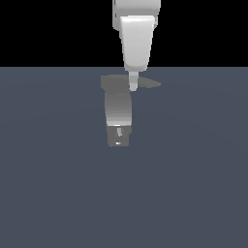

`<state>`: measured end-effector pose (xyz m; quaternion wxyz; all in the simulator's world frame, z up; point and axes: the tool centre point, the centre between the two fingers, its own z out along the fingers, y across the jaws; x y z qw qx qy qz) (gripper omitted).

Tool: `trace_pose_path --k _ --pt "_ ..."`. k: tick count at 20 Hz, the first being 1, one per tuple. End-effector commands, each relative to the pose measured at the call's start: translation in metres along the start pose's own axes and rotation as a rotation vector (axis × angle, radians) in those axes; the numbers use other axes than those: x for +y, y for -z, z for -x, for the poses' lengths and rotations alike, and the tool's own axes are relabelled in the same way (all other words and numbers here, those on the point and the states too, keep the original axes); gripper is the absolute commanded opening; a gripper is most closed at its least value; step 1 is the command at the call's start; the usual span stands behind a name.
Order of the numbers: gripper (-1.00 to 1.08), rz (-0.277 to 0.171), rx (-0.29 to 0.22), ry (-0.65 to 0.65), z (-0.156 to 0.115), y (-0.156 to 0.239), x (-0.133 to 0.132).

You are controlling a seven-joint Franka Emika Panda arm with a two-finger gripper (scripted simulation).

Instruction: Turn on the faucet by rotating a designated handle.

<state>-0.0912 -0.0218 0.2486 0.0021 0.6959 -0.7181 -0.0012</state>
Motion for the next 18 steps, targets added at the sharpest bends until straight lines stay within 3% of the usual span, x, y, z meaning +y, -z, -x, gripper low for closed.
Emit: trace_pose_path --k 1,18 --pt "-1.00 -0.005 -0.001 -0.007 -0.012 0.000 -0.010" --pt "-1.00 -0.005 -0.001 -0.022 -0.072 0.000 -0.055"
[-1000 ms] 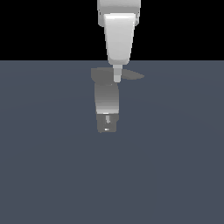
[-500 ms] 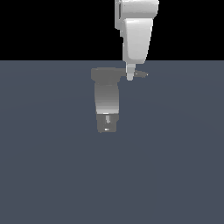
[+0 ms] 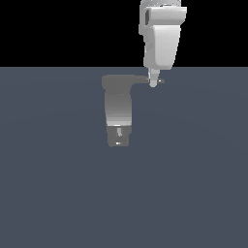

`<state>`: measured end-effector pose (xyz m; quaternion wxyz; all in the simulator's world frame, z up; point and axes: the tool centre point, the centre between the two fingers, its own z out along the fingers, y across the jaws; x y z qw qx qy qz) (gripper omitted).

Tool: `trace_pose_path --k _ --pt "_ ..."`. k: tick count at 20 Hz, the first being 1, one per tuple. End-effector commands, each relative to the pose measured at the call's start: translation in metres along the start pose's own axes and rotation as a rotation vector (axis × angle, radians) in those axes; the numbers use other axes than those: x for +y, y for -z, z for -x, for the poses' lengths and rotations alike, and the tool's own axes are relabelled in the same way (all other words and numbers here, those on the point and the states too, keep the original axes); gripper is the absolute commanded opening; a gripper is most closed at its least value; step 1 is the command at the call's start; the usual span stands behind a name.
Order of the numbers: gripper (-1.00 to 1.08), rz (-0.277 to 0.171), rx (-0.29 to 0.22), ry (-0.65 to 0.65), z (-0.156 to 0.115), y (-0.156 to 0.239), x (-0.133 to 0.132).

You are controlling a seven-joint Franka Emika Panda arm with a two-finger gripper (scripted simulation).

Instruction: Turn on the faucet by rotating a designated handle.

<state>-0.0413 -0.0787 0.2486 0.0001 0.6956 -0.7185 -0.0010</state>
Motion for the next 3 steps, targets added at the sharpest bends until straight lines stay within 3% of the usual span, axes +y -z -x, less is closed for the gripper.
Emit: trace_pose_path --k 1,3 --pt "-1.00 -0.002 0.001 -0.022 -0.0200 -0.0002 -0.0061" --pt "-1.00 -0.002 0.001 -0.023 -0.0234 -0.0001 -0.0087"
